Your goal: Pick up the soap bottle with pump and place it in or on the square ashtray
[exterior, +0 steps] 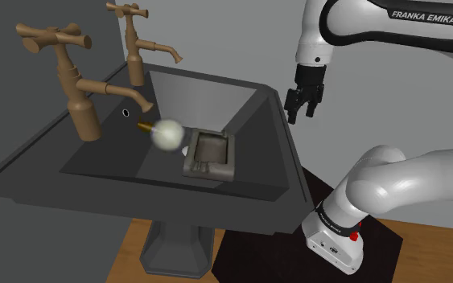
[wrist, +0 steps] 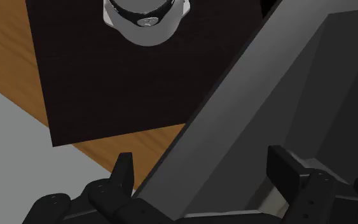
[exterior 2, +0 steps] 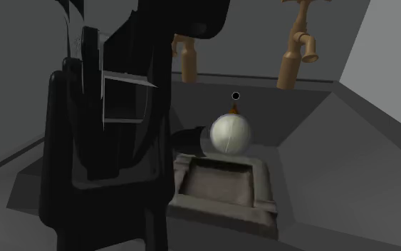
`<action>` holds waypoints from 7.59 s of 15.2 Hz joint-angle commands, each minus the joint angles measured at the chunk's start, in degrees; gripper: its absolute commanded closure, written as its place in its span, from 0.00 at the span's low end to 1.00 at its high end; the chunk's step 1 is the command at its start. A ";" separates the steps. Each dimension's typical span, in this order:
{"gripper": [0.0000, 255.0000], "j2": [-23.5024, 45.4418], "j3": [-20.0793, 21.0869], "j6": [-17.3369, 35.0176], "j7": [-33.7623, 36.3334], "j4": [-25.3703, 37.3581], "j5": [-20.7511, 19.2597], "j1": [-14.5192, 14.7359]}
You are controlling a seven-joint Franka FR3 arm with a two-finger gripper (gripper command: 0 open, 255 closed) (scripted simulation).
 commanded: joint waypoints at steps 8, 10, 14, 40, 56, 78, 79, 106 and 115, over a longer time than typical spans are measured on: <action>0.00 11.67 1.82 13.77 -3.28 2.11 1.01 2.79; 0.00 15.21 2.40 17.29 -4.17 3.35 1.21 3.50; 0.00 22.38 3.62 23.67 -5.82 6.58 1.43 4.84; 0.00 68.45 10.78 42.22 -11.62 49.43 -7.13 14.47; 0.00 75.08 10.58 45.91 -11.62 53.30 -8.79 15.99; 1.00 72.38 10.99 38.85 -11.96 57.70 -8.12 15.90; 1.00 72.20 11.02 38.17 -11.99 58.20 -8.07 15.91; 1.00 34.07 9.48 38.27 -22.46 20.42 1.67 9.30; 1.00 35.91 9.64 45.21 -22.59 15.30 1.62 9.47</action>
